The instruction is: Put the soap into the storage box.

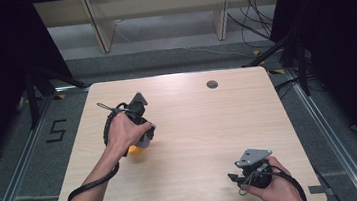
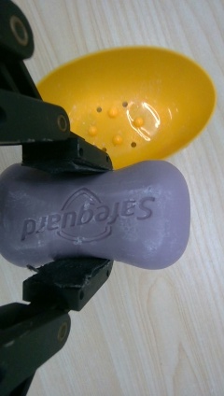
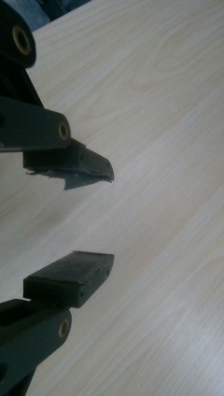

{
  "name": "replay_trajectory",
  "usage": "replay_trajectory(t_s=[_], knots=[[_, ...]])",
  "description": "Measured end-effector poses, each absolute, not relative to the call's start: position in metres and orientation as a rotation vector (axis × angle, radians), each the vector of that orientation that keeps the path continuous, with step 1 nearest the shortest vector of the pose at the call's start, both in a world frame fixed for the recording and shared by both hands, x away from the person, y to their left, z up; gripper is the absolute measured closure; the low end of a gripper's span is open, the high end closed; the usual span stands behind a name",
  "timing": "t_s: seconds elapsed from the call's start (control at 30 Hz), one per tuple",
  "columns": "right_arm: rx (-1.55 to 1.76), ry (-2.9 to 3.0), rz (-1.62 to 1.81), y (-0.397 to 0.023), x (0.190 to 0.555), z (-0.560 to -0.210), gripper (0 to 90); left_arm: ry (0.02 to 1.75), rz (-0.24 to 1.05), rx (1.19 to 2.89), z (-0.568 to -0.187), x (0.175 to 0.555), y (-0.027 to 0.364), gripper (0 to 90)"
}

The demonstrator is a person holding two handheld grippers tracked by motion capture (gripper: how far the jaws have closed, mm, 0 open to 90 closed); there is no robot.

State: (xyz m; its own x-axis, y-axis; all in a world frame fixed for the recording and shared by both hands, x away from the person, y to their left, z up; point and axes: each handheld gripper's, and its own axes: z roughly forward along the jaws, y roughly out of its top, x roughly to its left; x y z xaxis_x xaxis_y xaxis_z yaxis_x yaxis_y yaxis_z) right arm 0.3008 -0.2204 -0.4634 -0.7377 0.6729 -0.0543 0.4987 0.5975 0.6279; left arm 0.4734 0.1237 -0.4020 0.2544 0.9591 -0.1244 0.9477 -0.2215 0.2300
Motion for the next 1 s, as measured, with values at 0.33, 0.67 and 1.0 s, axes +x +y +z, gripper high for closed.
replay_trajectory(t_s=[0.33, 0.67, 1.0], knots=[[0.930, 2.530, 0.890, -0.217, 0.306, -0.465, 52.9, 1.809, 0.084, 2.236, -0.395, 0.474, 0.139, 49.1], [0.962, 2.519, 0.889, -0.215, 0.304, -0.464, 53.0, 1.822, 0.102, 2.228, -0.394, 0.478, 0.148, 49.1], [0.982, 2.521, 0.866, -0.222, 0.301, -0.462, 53.0, 1.845, 0.120, 2.204, -0.397, 0.484, 0.151, 49.1]])
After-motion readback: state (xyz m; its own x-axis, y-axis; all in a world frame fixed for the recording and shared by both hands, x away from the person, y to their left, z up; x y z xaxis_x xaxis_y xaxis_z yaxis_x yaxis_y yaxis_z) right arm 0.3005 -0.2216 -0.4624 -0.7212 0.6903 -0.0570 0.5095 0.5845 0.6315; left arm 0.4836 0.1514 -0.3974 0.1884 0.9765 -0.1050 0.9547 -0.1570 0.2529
